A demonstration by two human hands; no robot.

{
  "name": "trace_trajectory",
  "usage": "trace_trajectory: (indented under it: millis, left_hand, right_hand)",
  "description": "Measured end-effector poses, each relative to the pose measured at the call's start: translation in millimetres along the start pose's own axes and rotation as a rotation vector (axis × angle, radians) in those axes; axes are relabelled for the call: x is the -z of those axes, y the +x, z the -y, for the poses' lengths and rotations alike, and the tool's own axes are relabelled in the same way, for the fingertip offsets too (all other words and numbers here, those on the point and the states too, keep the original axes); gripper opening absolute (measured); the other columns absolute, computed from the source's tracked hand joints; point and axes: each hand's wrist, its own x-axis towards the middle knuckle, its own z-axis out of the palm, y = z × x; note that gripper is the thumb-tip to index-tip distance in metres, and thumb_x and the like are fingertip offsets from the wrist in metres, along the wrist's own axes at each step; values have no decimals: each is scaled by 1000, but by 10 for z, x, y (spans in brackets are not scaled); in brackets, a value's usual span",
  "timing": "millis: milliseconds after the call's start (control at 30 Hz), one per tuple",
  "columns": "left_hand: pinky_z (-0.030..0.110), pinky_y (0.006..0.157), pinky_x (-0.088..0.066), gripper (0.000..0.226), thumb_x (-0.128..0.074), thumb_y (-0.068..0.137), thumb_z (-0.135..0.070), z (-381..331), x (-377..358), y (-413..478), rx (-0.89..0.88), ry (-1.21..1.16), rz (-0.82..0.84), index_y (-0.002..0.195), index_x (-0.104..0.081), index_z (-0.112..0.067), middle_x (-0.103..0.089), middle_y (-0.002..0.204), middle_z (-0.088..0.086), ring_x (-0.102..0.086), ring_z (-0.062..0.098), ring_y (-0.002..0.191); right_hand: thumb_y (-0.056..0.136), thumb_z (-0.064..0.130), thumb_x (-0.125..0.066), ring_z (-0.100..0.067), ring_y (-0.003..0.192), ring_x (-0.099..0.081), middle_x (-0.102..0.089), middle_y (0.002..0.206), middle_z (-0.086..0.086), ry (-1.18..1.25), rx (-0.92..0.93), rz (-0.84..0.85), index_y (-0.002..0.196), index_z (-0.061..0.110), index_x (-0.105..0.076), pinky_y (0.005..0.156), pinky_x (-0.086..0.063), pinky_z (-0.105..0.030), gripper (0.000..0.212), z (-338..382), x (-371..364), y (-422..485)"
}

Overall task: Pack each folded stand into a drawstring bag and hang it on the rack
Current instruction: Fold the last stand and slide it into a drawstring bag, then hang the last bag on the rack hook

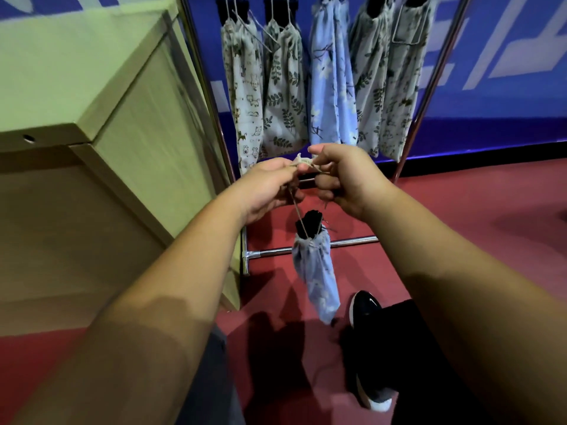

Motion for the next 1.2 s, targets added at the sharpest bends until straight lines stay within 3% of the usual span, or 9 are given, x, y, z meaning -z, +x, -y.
trace_trajectory:
  millis: [100, 267, 367, 533, 667, 767, 967, 1067, 1200]
  left_hand:
    - [24, 61, -49, 5, -63, 105, -14, -129, -117, -147, -59, -41, 48, 102, -66, -17, -62, 82, 2, -53, 12, 59]
    - [22, 53, -41, 18, -65, 96, 5, -478, -322, -336, -177, 98, 4, 104, -64, -11, -66, 62, -10, -50, 4, 50]
    - [33, 61, -42, 20, -68, 93, 6, -786, -544, -402, -233, 310, -4, 98, -62, -13, -56, 54, -9, -47, 12, 52]
    - [37, 62, -53, 11, -68, 94, -3, -1387, -1007, -427, -346, 511, -36, 92, -63, -13, -58, 63, 2, -58, 21, 54]
    - [40, 66, -61, 8, -67, 99, -12, -1854, -1298, -439, -406, 617, -67, 103, -67, -5, -73, 83, 12, -76, 22, 67]
    - [44, 67, -64, 6, -64, 99, -17, -2178, -1505, -373, -471, 708, -47, 99, -67, -12, -76, 88, 11, -76, 22, 70]
    - [31, 63, -47, 9, -67, 98, -25, -2637, -1826, -135, -497, 771, -23, 97, -71, -17, -73, 88, 12, -57, 21, 68]
    - [27, 61, -46, 12, -68, 100, -26, -2830, -1993, 46, -533, 857, 11, 100, -72, -16, -70, 88, 4, -55, 18, 69]
    - [27, 60, -41, 10, -68, 100, -27, -3041, -2208, 403, -539, 886, 29, 91, -67, -22, -68, 86, -2, -55, 15, 71]
  right_hand:
    - [87, 16, -61, -10, 44, -18, -37, 70, 1, -37, 5, 8, 101, 14, -62, 40, -21, -20, 14, 195, 108, -193]
    - [91, -3, -56, -14, 46, -25, -50, 59, 1, -370, 72, 42, 105, 12, -64, 50, -22, -23, 22, 613, 218, -571]
    - [93, 4, -61, -14, 45, -34, -50, 53, 7, -618, 161, 13, 104, 11, -65, 49, -25, -24, 14, 912, 237, -802]
    - [91, 26, -65, -20, 62, -54, -64, 78, -2, -995, 353, -201, 106, 15, -68, 62, -46, -34, 18, 1419, 321, -1085]
    - [100, 24, -59, -22, 77, -60, -70, 98, -3, -1191, 495, -323, 110, 19, -67, 65, -44, -33, 14, 1824, 494, -1241]
    - [104, 18, -55, -25, 88, -58, -67, 97, -4, -1329, 597, -394, 116, 12, -71, 71, -38, -31, 21, 2137, 608, -1339]
    - [104, 26, -54, -30, 93, -63, -74, 104, -10, -1417, 520, -497, 113, 15, -76, 75, -49, -34, 26, 2657, 841, -1258]
    - [101, 25, -54, -31, 89, -65, -72, 98, -12, -1332, 506, -606, 110, 9, -75, 72, -54, -37, 27, 2902, 950, -1130]
    - [100, 19, -51, -24, 75, -60, -68, 91, -10, -1180, 549, -707, 105, 8, -74, 62, -49, -31, 26, 3163, 1092, -859]
